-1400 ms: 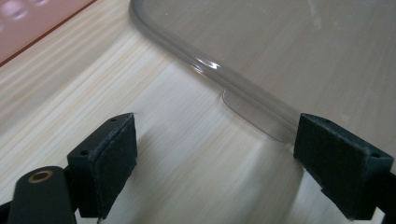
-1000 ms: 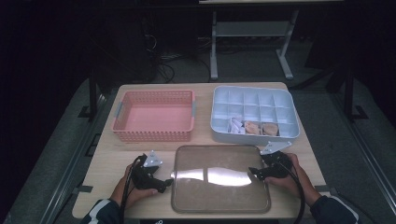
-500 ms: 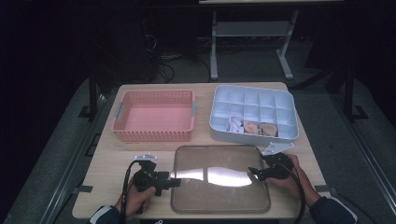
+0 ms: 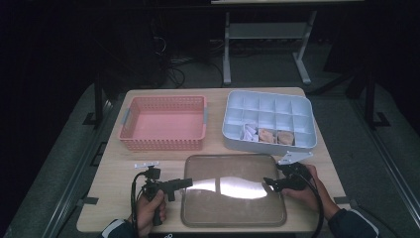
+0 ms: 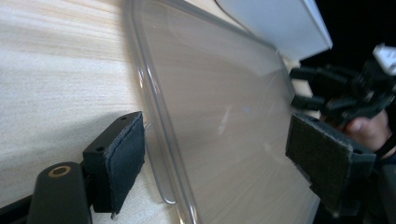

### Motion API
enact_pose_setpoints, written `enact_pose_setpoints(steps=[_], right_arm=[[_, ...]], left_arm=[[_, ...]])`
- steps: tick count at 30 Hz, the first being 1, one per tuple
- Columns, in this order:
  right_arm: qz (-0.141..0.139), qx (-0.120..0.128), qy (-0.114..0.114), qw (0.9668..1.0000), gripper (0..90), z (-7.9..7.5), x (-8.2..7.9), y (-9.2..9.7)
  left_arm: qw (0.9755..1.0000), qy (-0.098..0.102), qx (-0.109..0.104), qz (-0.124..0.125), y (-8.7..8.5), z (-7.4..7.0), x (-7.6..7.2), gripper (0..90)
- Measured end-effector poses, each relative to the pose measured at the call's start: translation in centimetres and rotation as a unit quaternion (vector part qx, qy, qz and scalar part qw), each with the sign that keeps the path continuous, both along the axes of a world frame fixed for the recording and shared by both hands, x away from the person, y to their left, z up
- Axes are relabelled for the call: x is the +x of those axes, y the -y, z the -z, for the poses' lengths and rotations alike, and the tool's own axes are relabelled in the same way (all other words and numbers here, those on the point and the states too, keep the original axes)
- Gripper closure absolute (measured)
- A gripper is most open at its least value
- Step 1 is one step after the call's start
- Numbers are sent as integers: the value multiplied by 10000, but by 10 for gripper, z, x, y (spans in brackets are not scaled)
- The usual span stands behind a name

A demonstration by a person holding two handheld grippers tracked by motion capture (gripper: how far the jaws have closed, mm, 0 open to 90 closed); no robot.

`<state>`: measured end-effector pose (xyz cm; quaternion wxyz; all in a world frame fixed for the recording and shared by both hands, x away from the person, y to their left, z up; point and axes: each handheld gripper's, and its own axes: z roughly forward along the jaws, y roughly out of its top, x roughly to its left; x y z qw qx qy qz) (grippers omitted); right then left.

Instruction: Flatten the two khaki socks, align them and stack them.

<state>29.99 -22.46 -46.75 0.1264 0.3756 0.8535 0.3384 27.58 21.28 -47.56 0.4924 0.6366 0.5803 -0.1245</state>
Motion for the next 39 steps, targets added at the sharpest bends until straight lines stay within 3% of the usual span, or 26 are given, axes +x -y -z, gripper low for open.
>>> enact_pose_setpoints(steps=[2,5,7,9,10,12,14,17,21,24,28,32,35,39], right_arm=[[35,46,34,10000,259,1,-1,0],[53,96,22,9999,258,2,-1,1],[18,179,-46,9998,258,3,0,2],[64,254,-114,9996,256,4,0,3],[46,232,-99,9997,257,3,0,3],[37,196,-58,9998,262,3,0,2],[53,158,-24,9999,265,2,0,1],[81,179,-63,9998,267,2,-1,1],[93,173,-72,9998,268,2,-1,1],[86,164,-50,9998,268,2,-1,0],[106,156,-54,9998,267,2,-1,0],[93,158,-15,9998,266,3,-1,0],[74,176,23,9998,266,3,-2,1],[57,223,5,9997,267,4,-1,1]], left_arm=[[9998,23,-140,-169,-1,3,-2,189],[9991,24,-349,-230,-1,6,-1,190],[9982,-32,-583,-167,-3,9,0,208],[9980,-8,-606,-157,-3,10,-1,210],[9981,11,-589,-156,-4,10,-1,216],[9994,92,-324,-65,-4,9,-1,277],[9996,-15,-266,-48,-6,8,-2,317],[9998,85,174,-33,-6,0,-9,297],[9999,-69,87,-13,-4,0,-19,280],[9998,-16,148,-100,0,-1,-22,270],[9985,-247,-255,-420,-3,2,-24,272],[9968,-299,-472,-567,-4,5,-24,255],[9955,-315,-682,-570,-7,9,-23,262],[9966,-298,-647,-416,-4,9,-22,283]])
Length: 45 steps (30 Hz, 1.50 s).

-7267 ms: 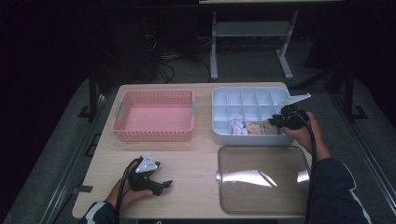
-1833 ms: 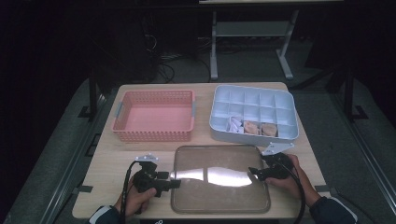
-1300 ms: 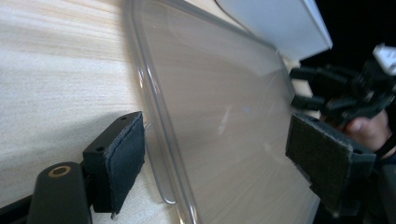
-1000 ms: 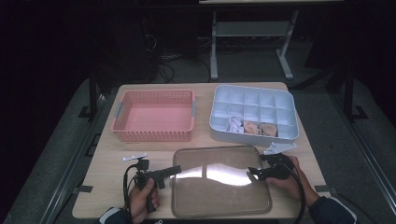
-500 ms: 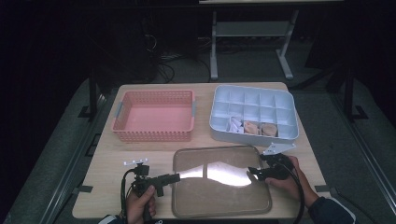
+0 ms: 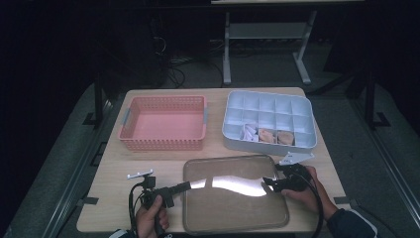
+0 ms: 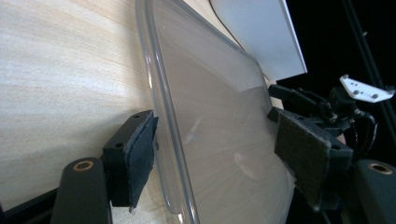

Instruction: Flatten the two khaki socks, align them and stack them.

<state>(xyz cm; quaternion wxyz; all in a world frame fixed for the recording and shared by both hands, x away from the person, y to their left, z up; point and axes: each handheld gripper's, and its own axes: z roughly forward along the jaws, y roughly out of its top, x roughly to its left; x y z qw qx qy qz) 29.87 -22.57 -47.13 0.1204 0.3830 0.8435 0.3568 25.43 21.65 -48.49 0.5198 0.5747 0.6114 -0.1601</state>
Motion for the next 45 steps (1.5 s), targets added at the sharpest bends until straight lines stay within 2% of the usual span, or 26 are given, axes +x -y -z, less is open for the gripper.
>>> enact_pose_setpoints(steps=[3,5,6,9,10,11,13,18,20,22,23,25,27,28,31,33,37,38,40,41,44,45], right_arm=[[2,-1,-8,10000,267,0,0,0],[16,0,-2,10000,266,0,0,1],[24,6,9,10000,266,0,1,1],[67,13,-10,10000,264,0,2,2],[81,19,-20,10000,262,0,2,3],[83,25,-13,10000,261,0,3,4],[103,25,-18,9999,260,0,3,4],[91,35,-41,9999,256,0,5,7],[47,55,26,10000,256,1,6,8],[27,73,-54,10000,257,0,6,10],[44,77,-149,9998,273,-1,6,11],[87,75,-174,9998,316,-3,6,14],[33,285,-208,9994,324,-10,3,21],[118,392,-199,9990,337,-14,0,24],[259,670,-398,9966,357,-22,-7,38],[363,687,-584,9953,366,-18,-13,46],[499,866,-971,9902,413,-10,-22,56],[533,873,-996,9898,422,-9,-23,57],[529,1045,-1097,9870,425,-7,-25,59],[523,999,-1153,9869,429,-4,-26,58],[554,1063,-1165,9859,430,-3,-27,59],[541,1087,-1142,9860,433,-2,-28,59]], left_arm=[[9999,29,109,44,0,0,1,304],[9997,58,239,15,1,-1,1,354],[9993,136,343,60,1,-1,2,369],[9982,270,541,42,1,1,4,499],[9963,361,759,181,1,1,6,547],[9958,388,797,224,1,0,7,602],[9941,429,927,357,1,0,9,649],[9918,513,1053,511,2,0,15,706],[9918,537,1050,492,2,1,15,733],[9918,562,1043,488,2,1,15,733],[9918,567,1034,489,2,1,15,734],[9918,578,1008,525,3,2,14,733],[9922,571,984,520,4,2,14,733],[9921,570,981,537,4,2,13,733],[9922,571,986,515,3,3,12,739],[9921,563,965,562,3,3,12,737],[9908,619,1033,621,6,1,10,725],[9910,615,1011,628,6,1,10,715],[9907,602,1006,698,5,0,9,689],[9908,597,989,705,5,0,8,667],[9915,519,869,814,6,0,5,628],[9926,458,816,778,8,0,3,608]])
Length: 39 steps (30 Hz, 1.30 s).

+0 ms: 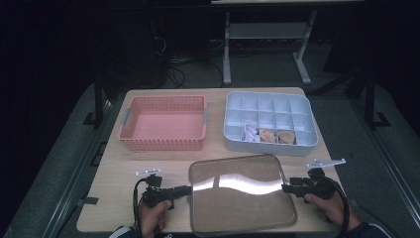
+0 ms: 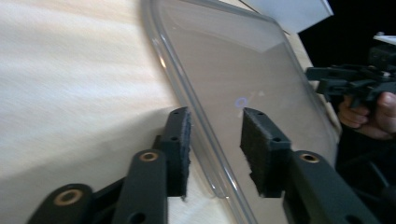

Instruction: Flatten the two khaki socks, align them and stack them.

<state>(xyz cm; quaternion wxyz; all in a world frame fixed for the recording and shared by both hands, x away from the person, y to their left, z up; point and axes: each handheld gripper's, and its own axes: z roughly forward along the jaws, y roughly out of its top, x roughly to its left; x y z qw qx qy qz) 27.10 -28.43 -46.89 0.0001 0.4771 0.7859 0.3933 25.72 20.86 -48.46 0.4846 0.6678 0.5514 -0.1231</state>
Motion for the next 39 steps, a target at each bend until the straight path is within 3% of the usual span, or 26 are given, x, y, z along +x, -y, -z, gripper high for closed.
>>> enact_pose_setpoints(steps=[4,8,11,14,16,23,25,30,35,37,39], right_arm=[[164,141,31,9998,434,2,-3,-1],[564,528,-17,9970,470,7,-6,2],[776,830,-165,9934,478,10,-6,6],[958,1240,-371,9870,501,15,-4,12],[1051,1423,-494,9830,504,16,-3,15],[1078,1787,-599,9761,530,22,3,19],[966,1826,-611,9765,577,25,6,18],[888,1467,-397,9844,612,21,5,11],[841,1537,-498,9833,666,23,8,14],[797,1562,-574,9828,701,24,9,14],[733,1492,-552,9845,713,23,9,12]], left_arm=[[9996,-93,-244,-121,4,3,-5,574],[9973,-238,-565,-413,1,8,-8,574],[9965,-252,-618,-496,2,9,-10,568],[9945,-337,-826,-540,-1,11,-9,556],[9942,-339,-853,-569,-1,12,-9,556],[9923,-395,-1003,-605,-5,14,-7,558],[9937,-361,-923,-514,-2,14,-7,578],[9939,-323,-899,-553,-4,12,-6,615],[9944,-41,-909,-533,-7,6,-6,662],[9951,22,-826,-535,-9,6,-5,673],[9957,33,-712,-583,-10,7,-2,677]])
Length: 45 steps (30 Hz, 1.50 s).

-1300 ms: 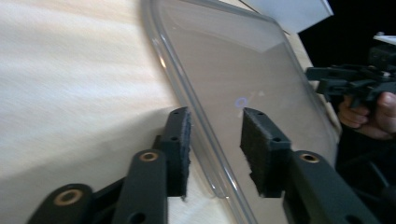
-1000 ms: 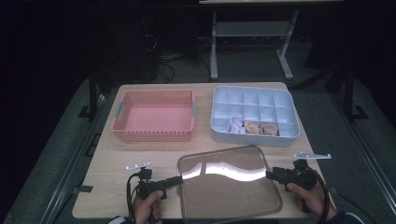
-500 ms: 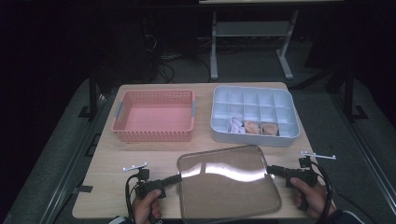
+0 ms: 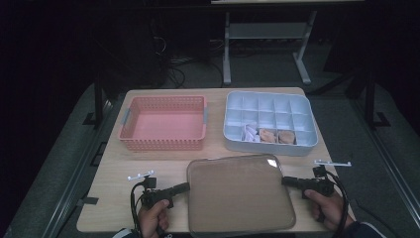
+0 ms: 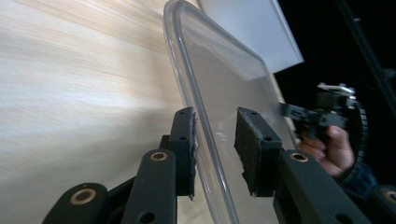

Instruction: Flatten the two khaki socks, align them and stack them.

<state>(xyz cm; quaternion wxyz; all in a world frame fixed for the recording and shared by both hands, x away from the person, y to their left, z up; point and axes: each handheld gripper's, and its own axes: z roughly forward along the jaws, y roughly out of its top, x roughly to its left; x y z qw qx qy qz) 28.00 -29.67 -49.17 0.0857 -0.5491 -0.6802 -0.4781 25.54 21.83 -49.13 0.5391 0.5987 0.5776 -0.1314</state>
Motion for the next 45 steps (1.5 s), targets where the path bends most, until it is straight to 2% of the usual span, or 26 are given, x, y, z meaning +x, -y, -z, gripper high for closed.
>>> enact_pose_setpoints(steps=[2,4,5,7,9,12,16,20,22,23,24,25,26,28,29,31,32,34,35,37,45], right_arm=[[-121,20,-33,9999,721,0,0,-1],[-170,29,-12,9999,724,1,0,-2],[-188,29,-8,9998,735,1,1,-2],[-154,32,-25,9999,735,1,1,-2],[-159,3,0,9999,733,1,1,-3],[-190,-2,30,9998,732,1,1,-3],[-201,138,103,9996,741,-1,0,-2],[-220,312,213,9990,741,-4,-1,0],[-240,415,322,9983,746,-6,-2,1],[-269,468,373,9978,752,-7,-2,2],[-294,539,406,9973,762,-7,-2,2],[-354,594,433,9967,766,-8,-3,2],[-443,622,501,9958,767,-11,-4,-1],[-446,486,587,9961,767,-14,-4,-4],[-446,576,532,9959,770,-13,-3,-3],[-458,638,561,9953,771,-13,-2,-2],[-451,659,596,9950,772,-14,-2,-2],[-460,717,647,9943,775,-16,-1,0],[-473,781,697,9934,778,-18,0,1],[-462,792,770,9928,778,-20,1,1],[-359,812,869,9923,783,-27,7,6]], left_arm=[[9998,30,175,-12,-1,-1,4,684],[9988,-148,462,-14,2,0,8,684],[9989,-129,451,-45,2,0,9,690],[9985,-105,537,48,2,-1,12,685],[9988,-172,459,30,2,-1,15,664],[9989,-92,450,24,3,-2,18,625],[9993,-128,347,-42,2,-1,18,584],[9995,-164,261,-57,-2,0,17,634],[9998,-45,185,-68,-4,0,16,679],[10000,-24,60,-27,-5,-1,15,699],[9999,-5,-102,63,-4,-1,15,723],[9997,104,-142,186,-1,-3,13,705],[9996,200,-46,186,1,-6,13,678],[9997,172,-99,156,0,-5,14,674],[9997,151,-117,175,-1,-5,14,677],[9996,138,-140,188,-1,-7,15,681],[9995,173,-158,201,-1,-8,15,684],[9987,315,-330,222,-3,-13,16,701],[9984,385,-321,251,-3,-14,17,709],[9984,387,-339,240,-2,-17,18,711],[9966,615,-448,313,2,-29,30,729]])
